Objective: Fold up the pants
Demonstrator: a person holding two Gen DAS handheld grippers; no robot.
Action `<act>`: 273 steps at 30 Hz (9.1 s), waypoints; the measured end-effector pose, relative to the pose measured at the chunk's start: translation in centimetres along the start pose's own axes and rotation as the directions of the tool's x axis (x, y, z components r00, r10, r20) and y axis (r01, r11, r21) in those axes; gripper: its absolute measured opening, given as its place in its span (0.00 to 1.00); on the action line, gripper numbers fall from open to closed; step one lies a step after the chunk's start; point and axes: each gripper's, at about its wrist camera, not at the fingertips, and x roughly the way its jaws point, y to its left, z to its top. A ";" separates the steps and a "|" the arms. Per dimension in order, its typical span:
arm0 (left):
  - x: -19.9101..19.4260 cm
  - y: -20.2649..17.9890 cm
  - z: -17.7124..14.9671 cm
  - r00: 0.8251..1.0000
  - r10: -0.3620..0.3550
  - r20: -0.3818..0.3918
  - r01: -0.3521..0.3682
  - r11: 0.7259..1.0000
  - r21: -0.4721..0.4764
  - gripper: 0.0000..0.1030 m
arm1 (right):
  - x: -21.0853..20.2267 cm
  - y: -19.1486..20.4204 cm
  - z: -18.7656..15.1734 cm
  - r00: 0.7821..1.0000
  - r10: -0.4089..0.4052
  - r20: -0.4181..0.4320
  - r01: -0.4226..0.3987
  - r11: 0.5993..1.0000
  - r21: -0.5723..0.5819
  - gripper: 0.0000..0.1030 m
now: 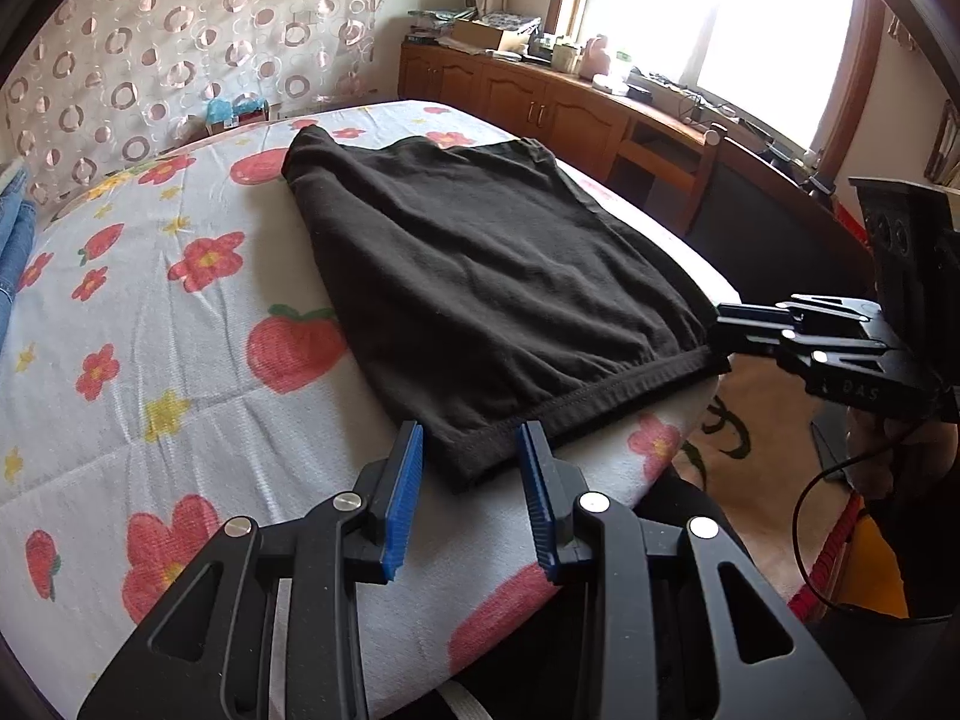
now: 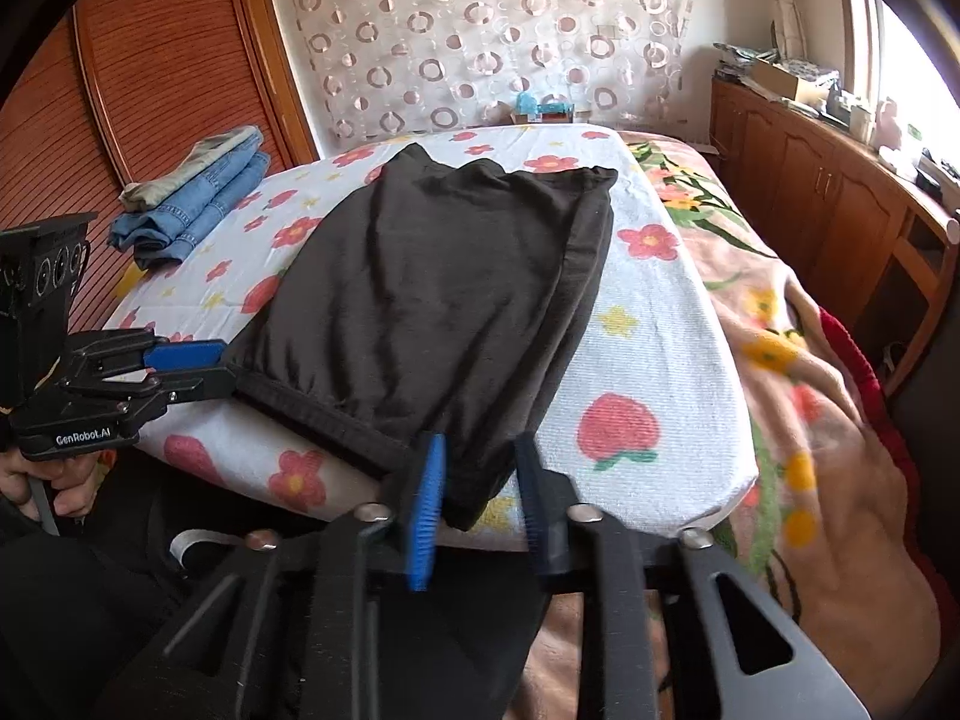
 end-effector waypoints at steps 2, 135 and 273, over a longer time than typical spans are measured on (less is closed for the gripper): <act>0.3 0.1 -0.1 1.000 0.000 -0.010 0.000 1.000 -0.003 0.33 | 0.0 0.0 -0.1 1.000 0.007 0.006 -0.007 1.000 0.006 0.10; -9.6 10.6 -1.5 0.963 0.192 0.190 -0.170 0.978 -0.124 0.10 | 6.1 9.2 9.6 0.981 0.196 -0.002 -0.192 0.958 -0.215 0.07; -8.0 14.1 2.3 0.942 0.237 0.238 -0.195 0.963 -0.187 0.25 | 9.9 8.1 13.8 0.984 0.171 0.045 -0.157 0.961 -0.229 0.07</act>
